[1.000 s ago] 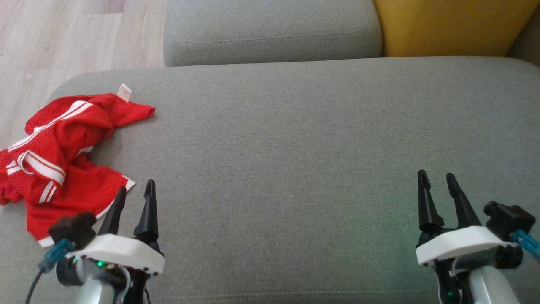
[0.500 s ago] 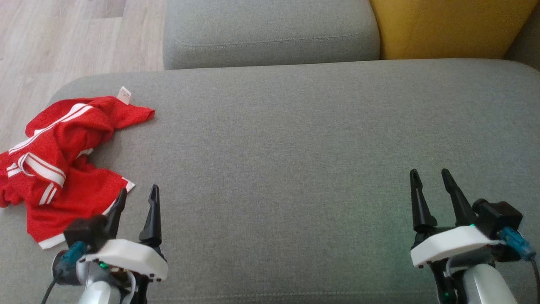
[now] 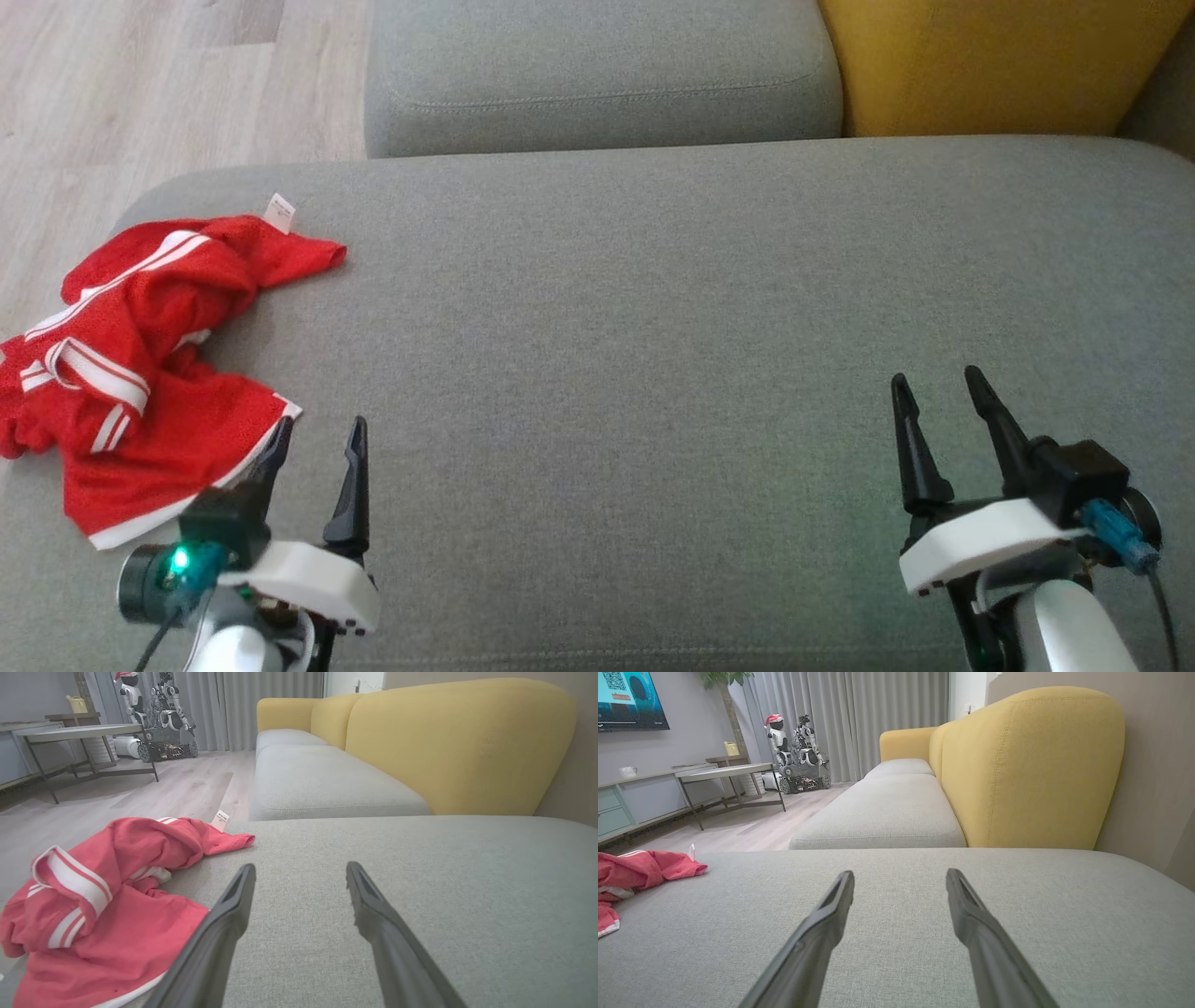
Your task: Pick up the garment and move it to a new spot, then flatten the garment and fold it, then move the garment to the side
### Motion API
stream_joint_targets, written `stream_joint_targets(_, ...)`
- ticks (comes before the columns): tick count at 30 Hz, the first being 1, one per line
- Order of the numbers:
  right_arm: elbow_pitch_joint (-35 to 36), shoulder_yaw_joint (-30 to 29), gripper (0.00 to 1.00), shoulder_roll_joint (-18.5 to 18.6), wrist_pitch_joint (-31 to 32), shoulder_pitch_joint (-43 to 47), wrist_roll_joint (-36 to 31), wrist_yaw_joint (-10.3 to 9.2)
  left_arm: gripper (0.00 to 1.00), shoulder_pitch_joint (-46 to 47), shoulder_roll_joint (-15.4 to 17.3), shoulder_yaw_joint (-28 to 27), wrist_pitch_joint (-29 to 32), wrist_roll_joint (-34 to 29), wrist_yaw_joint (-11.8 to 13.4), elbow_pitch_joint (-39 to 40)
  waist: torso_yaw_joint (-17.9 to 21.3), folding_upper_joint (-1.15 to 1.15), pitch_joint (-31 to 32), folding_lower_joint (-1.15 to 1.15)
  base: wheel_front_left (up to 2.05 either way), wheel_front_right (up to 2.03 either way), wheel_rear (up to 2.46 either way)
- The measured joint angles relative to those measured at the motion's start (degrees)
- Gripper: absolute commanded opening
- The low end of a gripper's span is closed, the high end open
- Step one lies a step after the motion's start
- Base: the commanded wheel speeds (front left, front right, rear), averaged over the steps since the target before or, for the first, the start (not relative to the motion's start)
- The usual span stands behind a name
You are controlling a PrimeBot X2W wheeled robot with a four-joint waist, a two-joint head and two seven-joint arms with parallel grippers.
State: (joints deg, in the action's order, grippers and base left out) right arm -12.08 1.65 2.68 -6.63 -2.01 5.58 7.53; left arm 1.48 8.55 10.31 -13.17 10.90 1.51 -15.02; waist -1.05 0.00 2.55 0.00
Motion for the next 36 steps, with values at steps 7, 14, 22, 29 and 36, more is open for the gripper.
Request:
stream_joint_targets(7, 0.4, 0.1, 1.0, 0.0, 0.0, 0.1, -2.2, 0.0, 1.0, 0.0, 0.0, 0.1, -1.1, -2.7, 0.0, -1.5, 0.0, 0.0, 0.2, 0.0, 0.0, 0.0, 0.0)
stream_joint_targets(14, 0.3, 0.0, 1.0, 0.0, 0.0, 0.2, -0.5, 0.0, 1.0, 0.0, -0.1, 0.0, -1.1, -2.1, -0.5, -2.8, 0.1, 0.0, 0.3, 0.0, 0.0, 0.0, 0.0)
stream_joint_targets(22, -0.2, -0.1, 1.0, 0.0, 0.0, 0.2, 0.5, 0.0, 1.0, 0.0, -0.2, -0.1, -1.1, -1.6, -0.5, -3.2, 0.2, 0.0, 0.1, 0.0, 0.0, 0.0, 0.0)
stream_joint_targets(29, -0.6, -0.2, 1.0, 0.0, 0.0, 0.2, 0.4, 0.0, 1.0, 0.1, -0.2, -0.1, -1.1, -1.7, -0.5, -3.2, 0.0, 0.0, -0.1, 0.0, 0.0, 0.0, 0.0)
stream_joint_targets(36, -0.1, -1.1, 1.0, 0.0, -0.2, 0.4, 0.3, 0.0, 1.0, 0.5, -0.2, -0.4, -1.1, -1.7, -0.5, -2.8, -2.4, 0.0, -0.3, 0.0, 0.0, 0.0, 0.0)
